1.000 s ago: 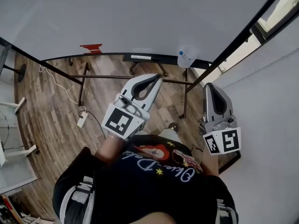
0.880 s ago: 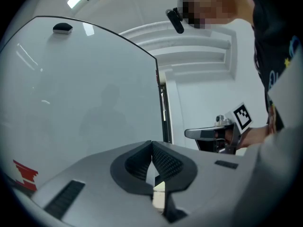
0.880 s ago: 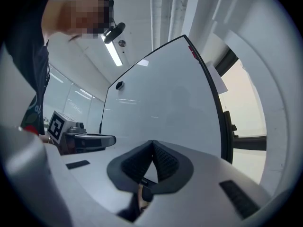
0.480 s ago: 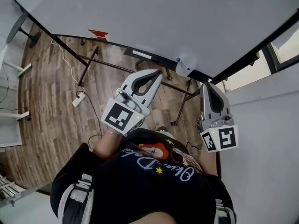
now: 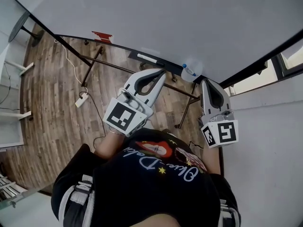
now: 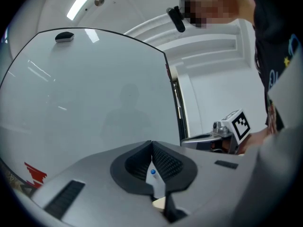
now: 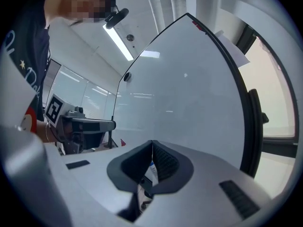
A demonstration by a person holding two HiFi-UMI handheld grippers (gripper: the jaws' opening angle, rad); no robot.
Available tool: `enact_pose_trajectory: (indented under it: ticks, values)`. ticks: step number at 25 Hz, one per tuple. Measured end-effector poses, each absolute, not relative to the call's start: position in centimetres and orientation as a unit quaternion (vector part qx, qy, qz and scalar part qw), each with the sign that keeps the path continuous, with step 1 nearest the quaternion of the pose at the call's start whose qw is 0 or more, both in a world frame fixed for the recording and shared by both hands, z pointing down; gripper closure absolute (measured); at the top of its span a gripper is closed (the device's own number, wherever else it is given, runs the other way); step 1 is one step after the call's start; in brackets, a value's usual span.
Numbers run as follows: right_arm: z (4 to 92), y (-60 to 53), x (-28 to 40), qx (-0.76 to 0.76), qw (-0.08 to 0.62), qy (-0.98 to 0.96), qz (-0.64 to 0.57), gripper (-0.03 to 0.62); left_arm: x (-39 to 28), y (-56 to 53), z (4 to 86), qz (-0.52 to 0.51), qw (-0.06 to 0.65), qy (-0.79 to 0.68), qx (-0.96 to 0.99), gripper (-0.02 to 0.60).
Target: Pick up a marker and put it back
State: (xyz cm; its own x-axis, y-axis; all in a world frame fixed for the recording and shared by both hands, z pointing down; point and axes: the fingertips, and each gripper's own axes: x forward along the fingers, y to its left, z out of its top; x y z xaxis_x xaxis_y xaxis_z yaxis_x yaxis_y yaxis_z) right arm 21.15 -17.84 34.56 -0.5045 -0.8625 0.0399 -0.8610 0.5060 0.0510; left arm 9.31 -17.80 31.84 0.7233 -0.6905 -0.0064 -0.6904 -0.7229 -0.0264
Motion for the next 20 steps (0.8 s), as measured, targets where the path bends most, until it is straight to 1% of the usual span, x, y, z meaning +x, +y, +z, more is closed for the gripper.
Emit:
enact_pose_trajectory:
  ticks: [9,11,15,20]
  values:
    - [35.8,-20.1,18.7,0.489,0.053,-0.871,-0.009,0.589,7.0,-19.3,31.5,-0.001,0.002,0.377,-0.926,0.578]
    - [36.2,-20.5,18.1,0.487,0.062,-0.871,-0.009,0.562,6.4,-19.5,31.7,-0.004,0.001,0.379,-0.926,0.578]
    - [37.5,-21.4,17.2,0.478,0.091,-0.873,-0.014,0.548,5.4,-19.5,31.9,-0.001,-0.003,0.388,-0.922,0.578]
    - [39.5,-22.5,16.8,0.474,0.132,-0.87,-0.015,0.496,4.5,-19.4,31.8,0.0,-0.002,0.4,-0.917,0.578]
